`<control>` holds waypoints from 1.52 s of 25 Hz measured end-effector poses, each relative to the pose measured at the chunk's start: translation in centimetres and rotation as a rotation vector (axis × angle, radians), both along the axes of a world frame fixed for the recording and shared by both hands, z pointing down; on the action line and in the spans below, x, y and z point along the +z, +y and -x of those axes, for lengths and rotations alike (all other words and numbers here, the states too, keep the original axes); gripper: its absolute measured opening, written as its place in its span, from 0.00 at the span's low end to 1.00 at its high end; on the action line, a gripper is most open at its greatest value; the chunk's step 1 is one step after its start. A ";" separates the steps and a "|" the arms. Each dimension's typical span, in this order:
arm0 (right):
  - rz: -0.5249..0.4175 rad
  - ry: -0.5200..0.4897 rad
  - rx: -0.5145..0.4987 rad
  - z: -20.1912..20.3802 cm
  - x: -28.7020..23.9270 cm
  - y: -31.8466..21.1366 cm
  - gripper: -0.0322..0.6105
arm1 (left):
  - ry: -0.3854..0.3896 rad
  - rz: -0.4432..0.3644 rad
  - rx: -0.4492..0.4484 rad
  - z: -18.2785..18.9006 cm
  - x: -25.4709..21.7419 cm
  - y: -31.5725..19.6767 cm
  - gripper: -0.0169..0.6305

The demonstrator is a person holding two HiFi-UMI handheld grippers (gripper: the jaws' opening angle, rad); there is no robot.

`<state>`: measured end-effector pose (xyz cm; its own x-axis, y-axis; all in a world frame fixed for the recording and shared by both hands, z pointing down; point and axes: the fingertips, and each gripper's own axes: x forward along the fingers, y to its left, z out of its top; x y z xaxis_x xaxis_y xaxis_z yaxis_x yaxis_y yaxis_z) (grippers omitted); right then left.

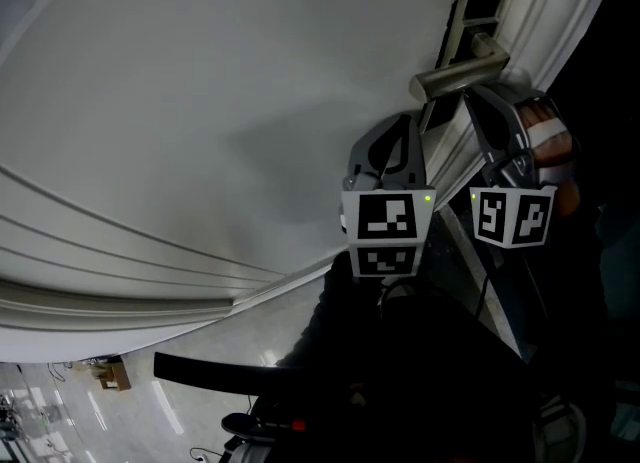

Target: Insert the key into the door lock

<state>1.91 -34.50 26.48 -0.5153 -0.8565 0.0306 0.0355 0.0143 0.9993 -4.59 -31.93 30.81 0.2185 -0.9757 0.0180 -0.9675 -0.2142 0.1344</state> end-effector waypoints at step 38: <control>0.023 -0.063 -0.028 -1.2 -0.3 0.8 0.08 | -0.006 -0.006 -0.026 0.1 -0.4 0.2 0.03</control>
<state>3.08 -33.67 26.16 -0.5407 -0.8411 0.0166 -0.0268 0.0370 0.9990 -4.73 -31.76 30.38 0.1934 -0.9810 0.0129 -0.9734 -0.1902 0.1278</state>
